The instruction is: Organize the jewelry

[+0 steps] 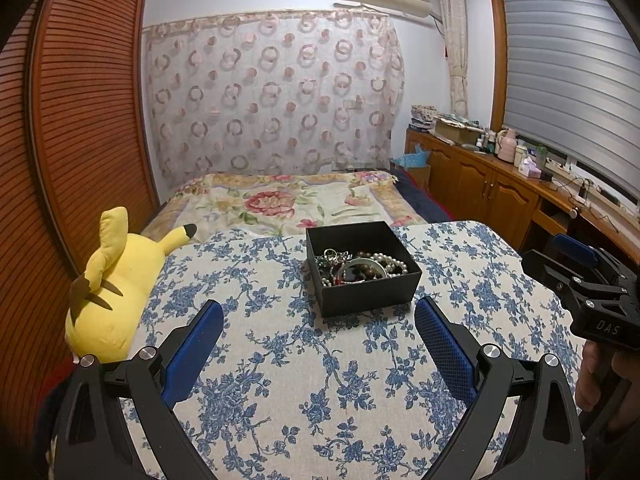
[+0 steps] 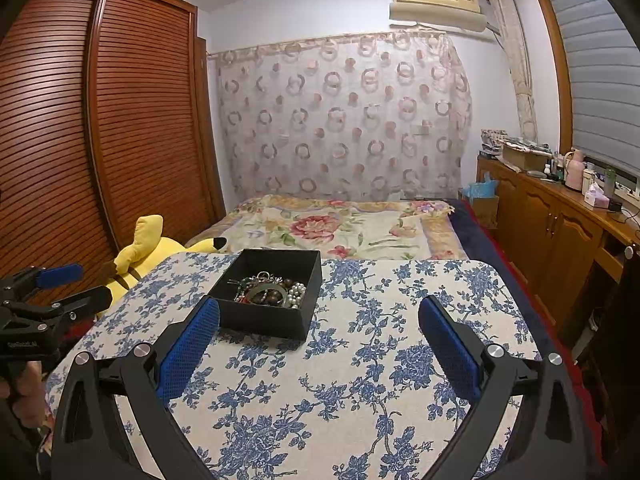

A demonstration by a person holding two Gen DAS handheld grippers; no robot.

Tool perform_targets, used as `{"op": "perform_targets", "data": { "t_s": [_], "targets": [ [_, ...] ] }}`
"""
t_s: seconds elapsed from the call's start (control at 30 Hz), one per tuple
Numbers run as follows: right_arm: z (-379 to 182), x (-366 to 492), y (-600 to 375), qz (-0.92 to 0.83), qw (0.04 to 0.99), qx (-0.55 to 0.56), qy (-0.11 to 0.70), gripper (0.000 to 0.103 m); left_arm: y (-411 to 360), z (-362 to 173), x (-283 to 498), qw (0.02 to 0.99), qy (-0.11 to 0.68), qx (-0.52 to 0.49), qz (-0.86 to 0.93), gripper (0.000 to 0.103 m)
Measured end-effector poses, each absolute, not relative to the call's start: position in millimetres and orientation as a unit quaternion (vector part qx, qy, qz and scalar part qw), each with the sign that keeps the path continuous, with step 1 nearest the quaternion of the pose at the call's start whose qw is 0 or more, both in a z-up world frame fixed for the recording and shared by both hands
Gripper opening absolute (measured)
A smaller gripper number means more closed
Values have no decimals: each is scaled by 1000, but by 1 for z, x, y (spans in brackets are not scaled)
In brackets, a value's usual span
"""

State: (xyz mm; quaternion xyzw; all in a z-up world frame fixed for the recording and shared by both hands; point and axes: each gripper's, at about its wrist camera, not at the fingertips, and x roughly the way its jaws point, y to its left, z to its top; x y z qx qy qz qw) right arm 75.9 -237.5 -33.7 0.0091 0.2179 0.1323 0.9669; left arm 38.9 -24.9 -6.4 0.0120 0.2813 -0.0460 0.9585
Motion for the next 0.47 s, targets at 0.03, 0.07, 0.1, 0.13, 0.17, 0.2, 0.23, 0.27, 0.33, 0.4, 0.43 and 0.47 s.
{"op": "perform_targets", "data": {
  "t_s": [0.03, 0.07, 0.1, 0.13, 0.17, 0.2, 0.23, 0.27, 0.33, 0.4, 0.43, 0.47],
  "targets": [
    [-34, 76, -237, 132, 967, 9, 218, 101, -25, -6, 39, 958, 281, 12, -46, 93],
    [-34, 76, -237, 132, 967, 9, 219, 101, -25, -7, 39, 959, 281, 12, -46, 93],
    [-35, 77, -238, 132, 967, 10, 219, 101, -25, -7, 39, 958, 281, 12, -46, 93],
    [-34, 76, -237, 132, 967, 10, 219, 101, -25, -7, 39, 958, 282, 11, -46, 93],
    [-34, 76, -236, 132, 967, 9, 219, 101, -26, -6, 39, 958, 282, 11, -46, 93],
    [-33, 76, -236, 133, 967, 9, 218, 101, -27, -5, 40, 958, 282, 12, -46, 93],
    [-34, 76, -236, 133, 967, 10, 218, 101, -27, -5, 39, 959, 281, 11, -46, 93],
    [-34, 77, -236, 133, 967, 10, 218, 101, -26, -6, 40, 958, 281, 11, -46, 93],
    [-34, 77, -236, 132, 967, 10, 218, 101, -26, -6, 39, 958, 281, 12, -46, 93],
    [-34, 76, -237, 132, 967, 10, 218, 101, -26, -6, 40, 958, 281, 11, -46, 93],
    [-34, 76, -237, 132, 967, 10, 219, 101, -26, -6, 39, 958, 281, 11, -47, 93],
    [-34, 76, -236, 132, 967, 10, 218, 101, -26, -6, 39, 958, 281, 11, -47, 93]
  ]
}}
